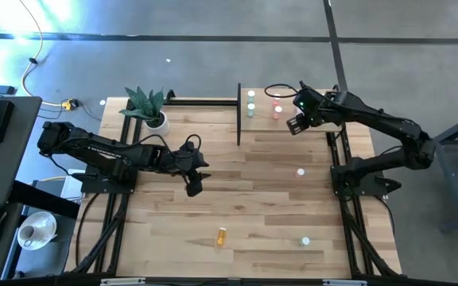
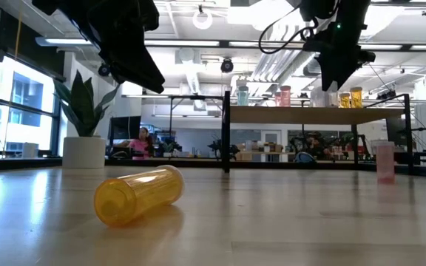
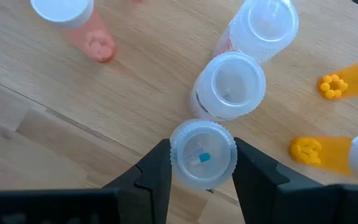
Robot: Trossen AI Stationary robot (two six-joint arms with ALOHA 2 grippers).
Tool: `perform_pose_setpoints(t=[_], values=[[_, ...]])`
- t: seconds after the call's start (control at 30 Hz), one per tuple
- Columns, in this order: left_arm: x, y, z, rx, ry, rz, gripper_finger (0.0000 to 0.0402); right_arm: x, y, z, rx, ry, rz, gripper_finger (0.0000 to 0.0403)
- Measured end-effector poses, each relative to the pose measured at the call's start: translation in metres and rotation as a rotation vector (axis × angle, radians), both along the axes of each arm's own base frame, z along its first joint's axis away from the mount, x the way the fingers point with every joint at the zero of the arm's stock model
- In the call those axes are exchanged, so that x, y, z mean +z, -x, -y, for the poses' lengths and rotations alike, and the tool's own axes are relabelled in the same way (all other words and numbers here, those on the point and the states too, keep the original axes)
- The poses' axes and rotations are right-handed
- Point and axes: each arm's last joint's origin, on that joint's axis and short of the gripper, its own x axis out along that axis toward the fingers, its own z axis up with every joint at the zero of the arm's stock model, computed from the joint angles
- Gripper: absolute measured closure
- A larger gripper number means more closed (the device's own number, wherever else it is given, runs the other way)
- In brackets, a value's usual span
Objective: Pick and place medicine bottles onto shelf by color
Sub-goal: Put the transparent pill bottle on the shelf aligned with the other transparent pill bottle
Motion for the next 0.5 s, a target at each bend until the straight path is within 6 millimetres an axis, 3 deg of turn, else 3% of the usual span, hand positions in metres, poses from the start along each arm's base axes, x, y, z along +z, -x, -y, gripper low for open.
perform_pose_setpoints(t=[0.27,0.5], values=[[0.0000,0.0000,0.0000,0.000,0.000,0.000,0.0229,0.0000,0.0000,0.0000,0.011,0.003,-0.006,0.0273],[0.0000,0.0000,0.0000,0.000,0.000,0.000,0.0229,0.0000,0.0000,0.0000,0.022,0.006,-0.011,0.0225]])
